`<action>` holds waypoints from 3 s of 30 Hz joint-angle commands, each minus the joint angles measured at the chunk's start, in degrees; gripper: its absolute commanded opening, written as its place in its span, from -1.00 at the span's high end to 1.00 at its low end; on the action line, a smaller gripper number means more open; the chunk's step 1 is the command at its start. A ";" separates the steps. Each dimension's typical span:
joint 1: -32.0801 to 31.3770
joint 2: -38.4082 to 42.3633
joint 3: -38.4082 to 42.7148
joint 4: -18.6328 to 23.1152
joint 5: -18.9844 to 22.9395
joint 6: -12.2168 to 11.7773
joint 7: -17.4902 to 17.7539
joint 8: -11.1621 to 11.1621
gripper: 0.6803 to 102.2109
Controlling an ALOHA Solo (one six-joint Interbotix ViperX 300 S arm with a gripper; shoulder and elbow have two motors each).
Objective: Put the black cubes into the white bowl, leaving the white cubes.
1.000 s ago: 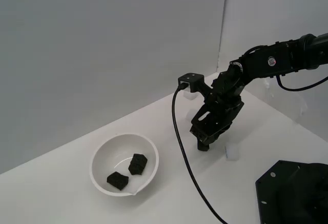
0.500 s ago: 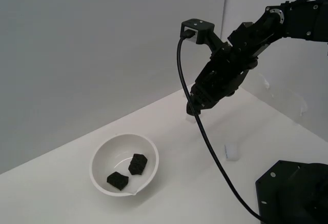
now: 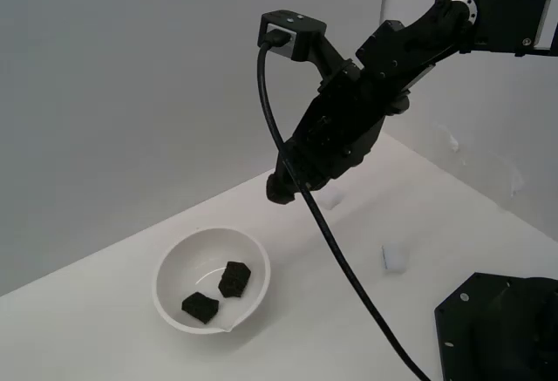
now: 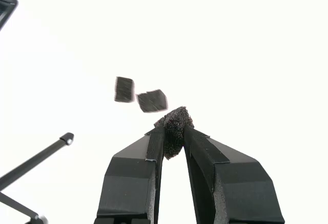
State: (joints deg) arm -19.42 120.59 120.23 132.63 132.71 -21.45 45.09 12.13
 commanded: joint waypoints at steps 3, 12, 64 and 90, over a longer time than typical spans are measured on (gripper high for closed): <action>-3.87 -2.29 -2.02 -1.49 -1.93 -2.55 -2.90 -0.09 0.96; -10.02 -8.44 -8.26 -3.08 -3.60 -5.19 -8.44 -0.09 0.95; 9.32 8.96 9.32 10.90 10.81 3.08 -9.23 1.32 0.96; 14.77 31.90 32.26 23.03 23.03 8.70 -12.04 2.11 0.96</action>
State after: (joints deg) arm -4.04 150.64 150.56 155.39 155.48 -12.13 33.66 13.89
